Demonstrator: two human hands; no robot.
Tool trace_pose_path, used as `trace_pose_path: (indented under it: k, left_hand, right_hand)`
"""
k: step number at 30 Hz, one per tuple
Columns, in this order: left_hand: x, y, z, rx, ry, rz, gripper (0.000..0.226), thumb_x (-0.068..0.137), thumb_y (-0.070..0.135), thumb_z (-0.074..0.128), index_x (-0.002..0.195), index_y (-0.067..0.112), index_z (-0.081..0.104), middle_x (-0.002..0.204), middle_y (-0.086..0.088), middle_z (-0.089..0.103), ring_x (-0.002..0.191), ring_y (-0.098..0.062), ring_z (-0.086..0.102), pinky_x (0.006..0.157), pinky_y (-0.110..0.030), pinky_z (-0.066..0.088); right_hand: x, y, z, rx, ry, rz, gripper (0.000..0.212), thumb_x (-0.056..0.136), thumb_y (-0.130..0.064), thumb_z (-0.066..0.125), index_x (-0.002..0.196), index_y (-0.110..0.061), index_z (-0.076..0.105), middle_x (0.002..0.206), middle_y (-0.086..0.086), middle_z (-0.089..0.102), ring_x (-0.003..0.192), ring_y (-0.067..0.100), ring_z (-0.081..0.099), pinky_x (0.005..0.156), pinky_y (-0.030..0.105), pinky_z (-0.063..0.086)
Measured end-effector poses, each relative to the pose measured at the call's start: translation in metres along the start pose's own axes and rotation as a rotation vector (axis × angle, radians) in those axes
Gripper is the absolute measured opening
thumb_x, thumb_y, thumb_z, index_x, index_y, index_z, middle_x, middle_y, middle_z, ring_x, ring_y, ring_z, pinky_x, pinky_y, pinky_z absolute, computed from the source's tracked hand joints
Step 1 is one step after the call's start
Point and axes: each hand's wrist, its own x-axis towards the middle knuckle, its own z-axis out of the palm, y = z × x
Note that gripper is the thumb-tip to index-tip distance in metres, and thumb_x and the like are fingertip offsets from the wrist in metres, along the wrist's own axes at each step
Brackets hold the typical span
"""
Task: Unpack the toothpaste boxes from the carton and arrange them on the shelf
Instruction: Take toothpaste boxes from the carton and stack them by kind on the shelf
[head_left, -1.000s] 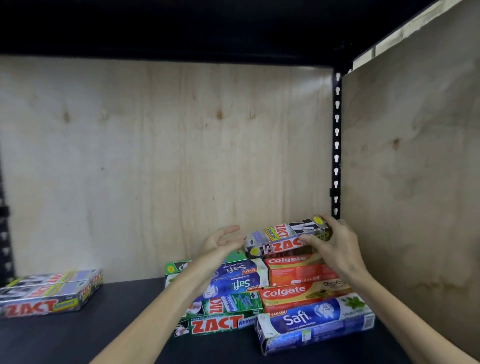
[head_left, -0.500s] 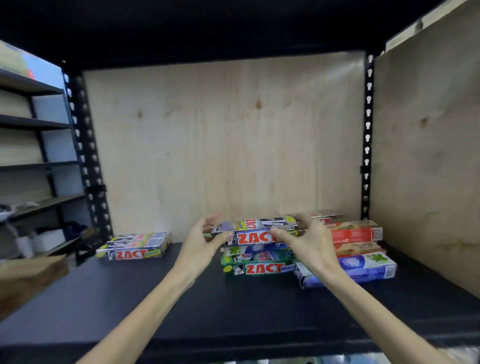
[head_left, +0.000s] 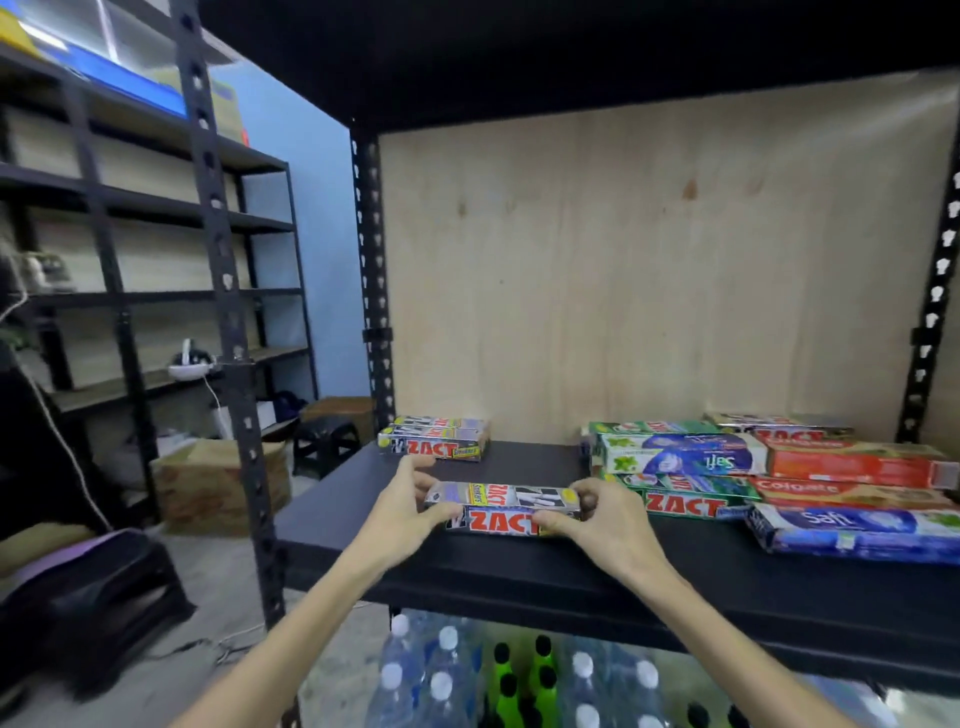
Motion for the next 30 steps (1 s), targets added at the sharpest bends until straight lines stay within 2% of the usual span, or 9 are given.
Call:
trace_pose_path:
  k: [4, 8, 12, 15, 18, 20, 22, 26, 30]
  left_hand:
    - [0.005, -0.009, -0.005, 0.055, 0.004, 0.009, 0.066, 0.089, 0.030, 0.076, 0.142, 0.023, 0.037, 0.114, 0.012, 0.059, 0.104, -0.006, 0.059, 0.095, -0.028, 0.047]
    - [0.002, -0.014, 0.006, 0.135, 0.141, -0.013, 0.066, 0.091, 0.036, 0.073, 0.141, 0.022, 0.033, 0.131, 0.000, 0.045, 0.115, -0.018, 0.056, 0.100, -0.037, 0.049]
    - [-0.011, -0.017, 0.019, 0.226, 0.325, 0.039, 0.042, 0.092, 0.035, 0.069, 0.121, 0.025, 0.040, 0.114, 0.002, 0.053, 0.110, -0.018, 0.053, 0.094, -0.035, 0.045]
    - [-0.015, -0.017, 0.021, 0.275, 0.250, 0.083, 0.024, 0.094, 0.049, 0.061, 0.110, 0.033, 0.053, 0.108, 0.013, 0.059, 0.107, -0.010, 0.057, 0.100, -0.035, 0.041]
    - [-0.022, -0.010, 0.020, 0.204, 0.141, 0.112, 0.017, 0.094, 0.065, 0.050, 0.099, 0.049, 0.053, 0.100, 0.027, 0.062, 0.105, 0.003, 0.057, 0.111, -0.039, 0.035]
    - [-0.027, -0.008, 0.020, 0.202, 0.079, 0.142, 0.029, 0.095, 0.072, 0.035, 0.105, 0.052, 0.053, 0.102, 0.028, 0.065, 0.109, 0.004, 0.054, 0.115, -0.039, 0.029]
    - [-0.030, -0.010, 0.014, 0.171, -0.010, 0.126, 0.052, 0.091, 0.080, 0.022, 0.119, 0.050, 0.053, 0.109, 0.023, 0.068, 0.118, -0.002, 0.053, 0.117, -0.039, 0.027]
    - [-0.019, -0.019, -0.007, 0.160, -0.129, 0.054, 0.075, 0.069, 0.088, 0.056, 0.129, 0.043, 0.048, 0.117, 0.020, 0.064, 0.112, -0.002, 0.059, 0.098, -0.030, 0.048]
    - [-0.002, -0.034, -0.031, 0.360, -0.141, 0.103, 0.072, 0.075, 0.069, 0.067, 0.137, 0.040, 0.048, 0.119, 0.016, 0.052, 0.115, -0.005, 0.047, 0.100, -0.029, 0.044]
  right_hand:
    - [-0.001, 0.001, 0.013, -0.041, 0.025, -0.012, 0.048, 0.067, -0.061, 0.083, 0.084, -0.019, 0.071, 0.066, -0.011, 0.062, 0.059, -0.002, 0.055, 0.055, 0.014, 0.040]
    - [-0.002, 0.003, 0.023, -0.102, 0.072, 0.019, 0.065, 0.061, -0.079, 0.074, 0.094, -0.023, 0.067, 0.090, -0.007, 0.063, 0.079, 0.004, 0.058, 0.062, 0.018, 0.039]
    - [-0.010, -0.005, 0.028, -0.182, 0.085, 0.015, 0.059, 0.068, -0.075, 0.072, 0.094, -0.024, 0.059, 0.092, -0.006, 0.058, 0.081, 0.006, 0.055, 0.064, 0.022, 0.042]
    - [-0.018, -0.017, 0.030, -0.208, 0.068, 0.011, 0.065, 0.065, -0.084, 0.066, 0.091, -0.025, 0.060, 0.090, -0.008, 0.058, 0.081, 0.008, 0.057, 0.068, 0.028, 0.048]
    - [-0.031, -0.037, 0.035, -0.160, -0.054, -0.071, 0.061, 0.083, -0.084, 0.039, 0.083, -0.028, 0.062, 0.087, -0.007, 0.056, 0.081, 0.009, 0.055, 0.078, 0.032, 0.048]
    - [-0.038, -0.050, 0.040, -0.006, -0.160, -0.120, 0.073, 0.092, -0.078, 0.022, 0.076, -0.017, 0.060, 0.078, 0.000, 0.057, 0.074, 0.011, 0.053, 0.077, 0.033, 0.046]
    - [-0.037, -0.058, 0.045, 0.112, -0.248, -0.108, 0.084, 0.095, -0.075, 0.016, 0.089, -0.009, 0.067, 0.081, 0.006, 0.064, 0.077, 0.015, 0.058, 0.078, 0.032, 0.048]
    - [-0.015, -0.054, 0.053, 0.207, -0.358, -0.055, 0.054, 0.104, -0.055, 0.027, 0.108, -0.029, 0.075, 0.091, -0.003, 0.072, 0.077, 0.000, 0.061, 0.078, 0.020, 0.044]
    - [0.016, -0.031, 0.060, 0.050, -0.271, -0.107, 0.027, 0.099, -0.031, 0.054, 0.125, -0.032, 0.060, 0.120, -0.003, 0.058, 0.098, 0.000, 0.060, 0.092, 0.017, 0.044]
